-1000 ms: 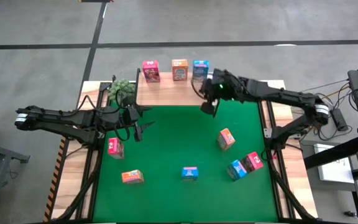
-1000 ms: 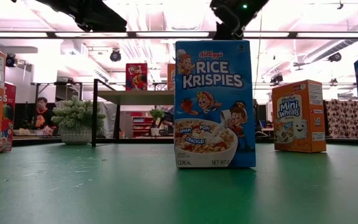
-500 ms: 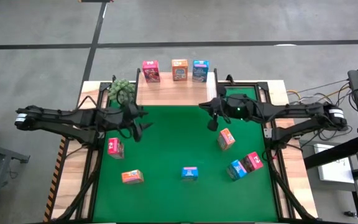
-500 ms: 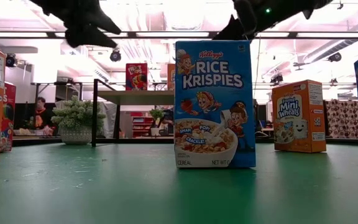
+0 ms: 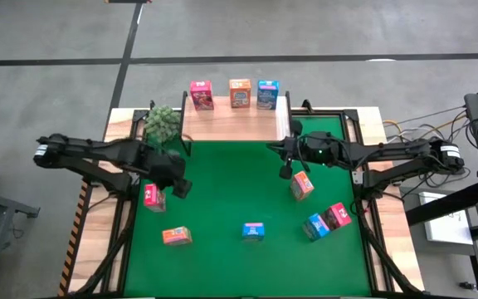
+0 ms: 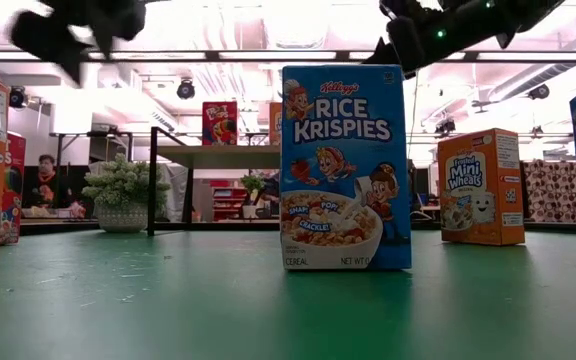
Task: Stack cereal on shelf
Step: Put the left red cereal box on the shelf aligned with the other red cereal box
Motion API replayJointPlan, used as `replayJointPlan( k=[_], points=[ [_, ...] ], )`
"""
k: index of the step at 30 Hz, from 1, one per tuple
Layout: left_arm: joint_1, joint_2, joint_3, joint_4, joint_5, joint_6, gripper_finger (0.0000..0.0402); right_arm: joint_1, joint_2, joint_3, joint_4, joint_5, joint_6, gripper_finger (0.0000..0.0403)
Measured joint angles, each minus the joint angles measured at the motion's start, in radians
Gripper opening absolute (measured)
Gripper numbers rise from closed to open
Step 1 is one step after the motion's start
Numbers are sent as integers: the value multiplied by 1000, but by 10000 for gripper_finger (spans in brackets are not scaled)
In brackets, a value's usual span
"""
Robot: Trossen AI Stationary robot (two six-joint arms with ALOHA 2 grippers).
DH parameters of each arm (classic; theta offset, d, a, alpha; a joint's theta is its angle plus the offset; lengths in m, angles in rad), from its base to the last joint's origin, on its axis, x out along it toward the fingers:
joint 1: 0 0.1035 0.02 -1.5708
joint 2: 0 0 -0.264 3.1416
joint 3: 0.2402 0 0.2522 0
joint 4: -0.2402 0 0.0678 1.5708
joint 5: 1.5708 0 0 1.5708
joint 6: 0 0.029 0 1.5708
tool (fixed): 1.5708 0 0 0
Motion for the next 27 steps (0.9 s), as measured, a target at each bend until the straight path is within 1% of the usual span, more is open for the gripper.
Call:
replayJointPlan(
  k=[3, 6, 11, 13, 18, 22, 27],
  points=[
    [-20, 70, 57, -193, 39, -97, 249, 0, 0, -12, -2, 0, -10, 12],
    [-39, 103, 82, -310, 52, -152, 249, 0, 0, -12, -1, 0, -34, 12],
    [-57, 66, 50, -288, 33, -240, 249, 0, 1, -12, -15, 0, -53, 12],
    [-72, 48, 22, -310, 21, -282, 249, 0, 1, -12, -20, 0, -53, 12],
    [-100, -5, -66, -307, -21, -363, 249, 0, 1, -12, -25, 0, -59, 12],
    [-120, -20, -133, -307, -29, -401, 249, 0, 1, -12, -26, 0, -59, 12],
    [-131, -17, -181, -272, -34, -409, 249, 0, 1, -12, -26, 0, -58, 12]
  ],
)
